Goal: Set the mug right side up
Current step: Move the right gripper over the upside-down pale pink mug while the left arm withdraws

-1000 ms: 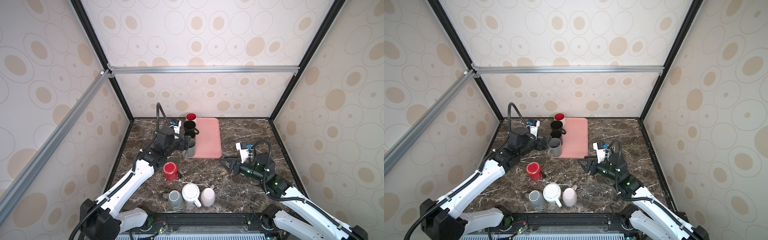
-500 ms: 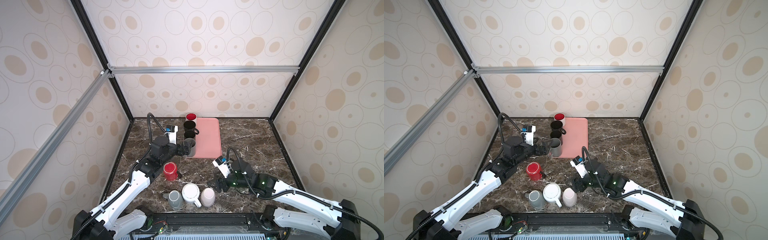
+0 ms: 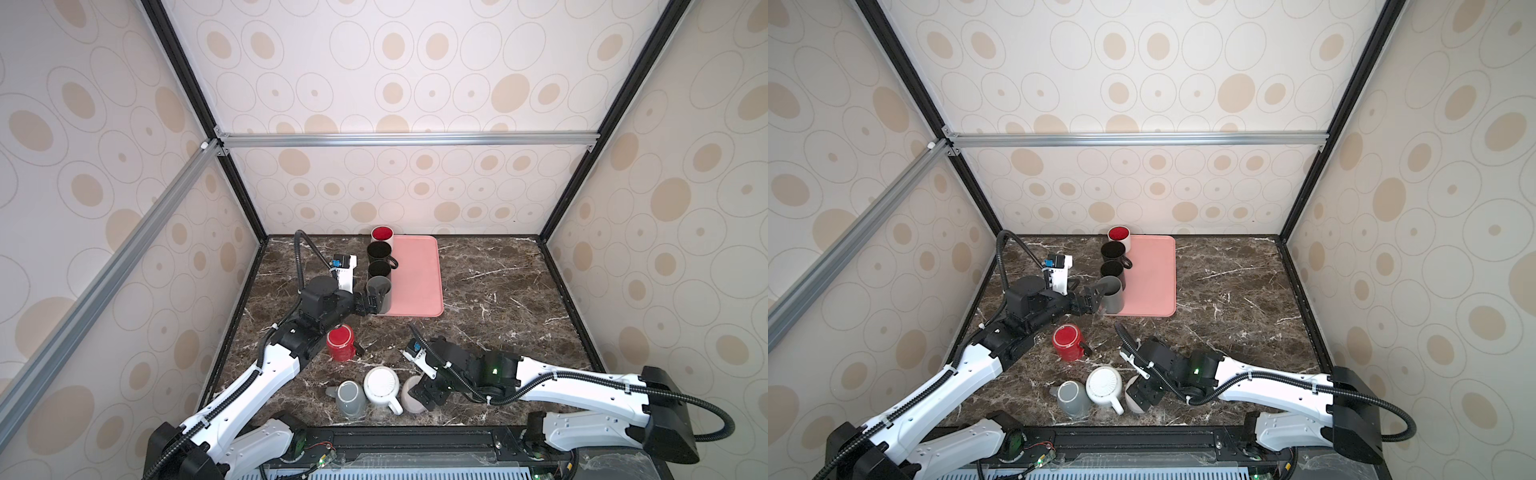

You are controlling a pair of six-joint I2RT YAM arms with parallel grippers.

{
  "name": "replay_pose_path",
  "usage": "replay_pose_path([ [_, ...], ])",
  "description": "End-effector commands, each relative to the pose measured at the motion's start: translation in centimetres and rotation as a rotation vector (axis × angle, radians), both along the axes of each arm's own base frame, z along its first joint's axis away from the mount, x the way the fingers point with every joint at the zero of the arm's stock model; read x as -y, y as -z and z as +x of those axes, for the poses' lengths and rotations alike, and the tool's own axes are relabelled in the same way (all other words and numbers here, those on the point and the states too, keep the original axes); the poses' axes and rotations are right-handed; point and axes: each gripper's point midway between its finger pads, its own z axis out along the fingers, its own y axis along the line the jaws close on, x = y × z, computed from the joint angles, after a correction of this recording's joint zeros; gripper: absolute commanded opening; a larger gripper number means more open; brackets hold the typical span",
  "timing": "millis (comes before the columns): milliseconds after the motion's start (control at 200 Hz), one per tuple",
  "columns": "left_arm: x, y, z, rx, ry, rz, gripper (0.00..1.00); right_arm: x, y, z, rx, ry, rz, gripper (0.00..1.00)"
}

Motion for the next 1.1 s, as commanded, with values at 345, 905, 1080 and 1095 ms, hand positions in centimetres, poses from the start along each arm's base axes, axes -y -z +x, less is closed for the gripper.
replay_pose_path([
  [345, 0.8, -0.7, 0.0, 0.011, 0.038, -0.036, 0.99, 6.2, 1.2, 5.7, 0.093, 0.392, -0.123, 0.79],
  [905, 1.3, 0.5, 0.3, -0.026, 0.049, -0.044, 0.99, 1.6, 0.1, 1.7, -0.192, 0.264, 0.130, 0.87],
  [1080, 1.3, 0.7, 0.3, -0.031, 0.053, -0.042, 0.99, -0.3, -1.9, 0.2, -0.192, 0.149, 0.199, 0.87],
  [1095, 1.3, 0.7, 0.2, -0.030, 0.054, -0.041, 0.99, -0.2, -2.0, 0.3, -0.181, 0.147, 0.197, 0.87],
])
